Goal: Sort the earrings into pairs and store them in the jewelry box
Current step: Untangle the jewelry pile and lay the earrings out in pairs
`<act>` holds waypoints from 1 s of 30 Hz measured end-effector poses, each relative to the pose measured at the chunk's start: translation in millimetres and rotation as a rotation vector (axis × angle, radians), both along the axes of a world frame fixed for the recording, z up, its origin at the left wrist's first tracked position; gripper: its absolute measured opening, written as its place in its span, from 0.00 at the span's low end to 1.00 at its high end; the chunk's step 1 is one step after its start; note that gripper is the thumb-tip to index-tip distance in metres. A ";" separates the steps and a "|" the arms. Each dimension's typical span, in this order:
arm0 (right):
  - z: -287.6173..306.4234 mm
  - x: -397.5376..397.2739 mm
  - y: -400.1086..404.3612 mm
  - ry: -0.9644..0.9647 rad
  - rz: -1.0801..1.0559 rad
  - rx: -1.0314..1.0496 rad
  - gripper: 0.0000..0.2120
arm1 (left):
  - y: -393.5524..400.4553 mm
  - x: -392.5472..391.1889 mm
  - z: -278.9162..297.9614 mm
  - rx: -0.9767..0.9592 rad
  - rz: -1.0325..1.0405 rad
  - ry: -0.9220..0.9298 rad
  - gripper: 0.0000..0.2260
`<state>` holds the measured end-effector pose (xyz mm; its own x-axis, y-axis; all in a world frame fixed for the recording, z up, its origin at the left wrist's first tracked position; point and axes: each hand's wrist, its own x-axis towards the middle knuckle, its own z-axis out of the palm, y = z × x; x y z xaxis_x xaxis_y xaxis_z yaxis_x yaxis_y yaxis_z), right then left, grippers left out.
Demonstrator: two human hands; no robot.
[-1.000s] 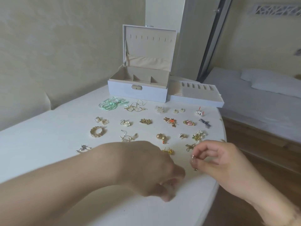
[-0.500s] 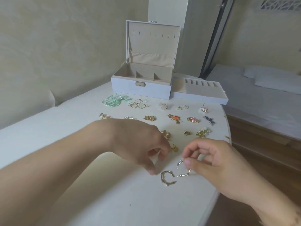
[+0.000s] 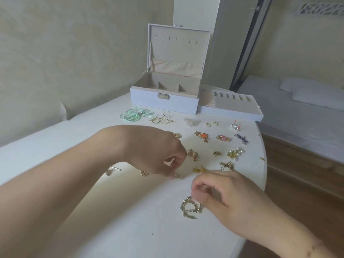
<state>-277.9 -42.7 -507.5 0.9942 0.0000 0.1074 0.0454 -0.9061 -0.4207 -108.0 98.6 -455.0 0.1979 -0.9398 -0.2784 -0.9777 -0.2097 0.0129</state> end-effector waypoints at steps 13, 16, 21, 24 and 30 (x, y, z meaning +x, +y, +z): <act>-9.6 4.2 27.2 -0.050 0.077 -0.206 0.21 | 60.6 55.6 54.5 -0.337 0.399 0.021 0.09; -7.2 21.0 39.9 -0.069 0.116 -0.191 0.21 | 69.1 61.9 59.1 -0.365 0.446 -0.022 0.09; -14.9 57.6 96.7 -0.199 0.161 -0.329 0.17 | 74.0 64.6 61.3 -0.358 0.479 -0.014 0.08; -19.2 74.5 122.9 -0.300 0.228 -0.356 0.18 | 73.5 65.2 61.0 -0.356 0.482 -0.014 0.09; -19.9 79.4 129.7 -0.299 0.215 -0.487 0.15 | 74.2 64.8 61.8 -0.350 0.480 -0.011 0.10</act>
